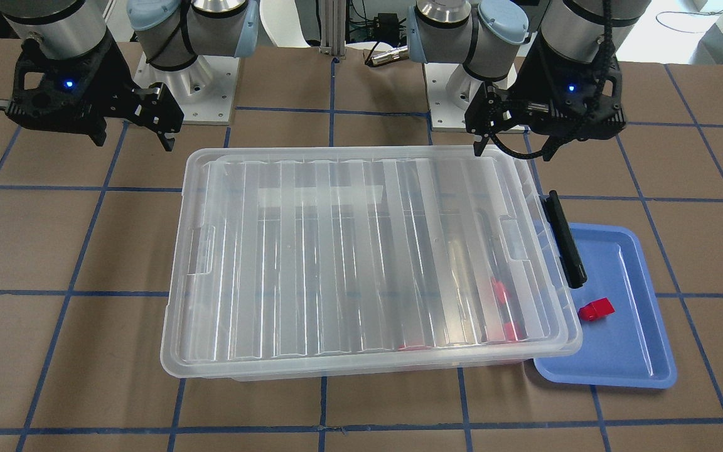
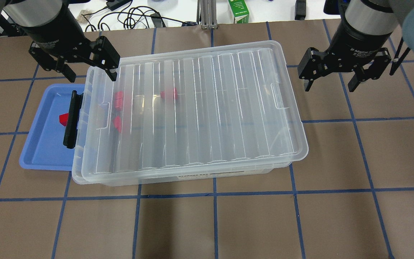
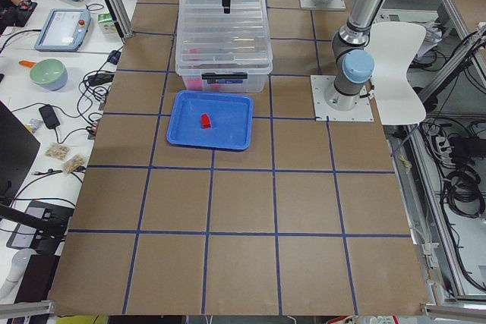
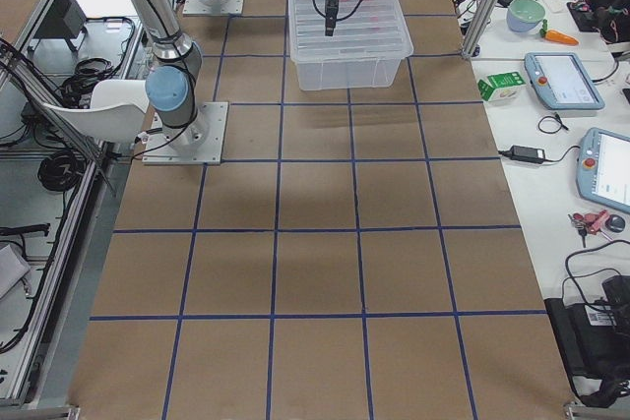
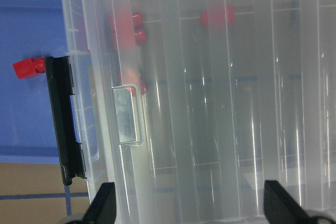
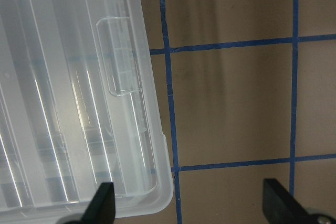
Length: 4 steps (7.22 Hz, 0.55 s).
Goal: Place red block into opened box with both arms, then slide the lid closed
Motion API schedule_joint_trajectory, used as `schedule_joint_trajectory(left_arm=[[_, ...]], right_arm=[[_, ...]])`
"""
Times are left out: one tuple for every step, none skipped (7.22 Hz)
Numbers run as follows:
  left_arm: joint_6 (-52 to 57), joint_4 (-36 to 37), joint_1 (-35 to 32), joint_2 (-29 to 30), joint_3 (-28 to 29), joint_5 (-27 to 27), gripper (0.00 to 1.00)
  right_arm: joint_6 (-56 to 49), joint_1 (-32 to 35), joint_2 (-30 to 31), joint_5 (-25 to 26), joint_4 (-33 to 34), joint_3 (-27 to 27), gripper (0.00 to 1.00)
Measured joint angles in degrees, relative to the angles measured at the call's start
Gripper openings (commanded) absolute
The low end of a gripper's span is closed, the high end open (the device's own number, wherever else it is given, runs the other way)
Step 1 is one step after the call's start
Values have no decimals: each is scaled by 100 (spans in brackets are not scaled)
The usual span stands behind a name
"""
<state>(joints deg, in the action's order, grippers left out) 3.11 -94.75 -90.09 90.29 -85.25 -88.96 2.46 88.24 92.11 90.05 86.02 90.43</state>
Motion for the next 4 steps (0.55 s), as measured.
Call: schedule_joint_trajectory(left_arm=[[0,15,-46,-60,-89,6,100],[-13,28,-55,-104,-122,12,100],[-23,30,-54,-129,-132,-3,100],[-18,29,-54,-142,-140,-9,100]], right_arm=[[0,0,0,2,-7,1,100],[0,0,0,1,-12,-1,100],[0,0,0,-8,-13,-4,100],[0,0,0,-17,-5,-9,100]])
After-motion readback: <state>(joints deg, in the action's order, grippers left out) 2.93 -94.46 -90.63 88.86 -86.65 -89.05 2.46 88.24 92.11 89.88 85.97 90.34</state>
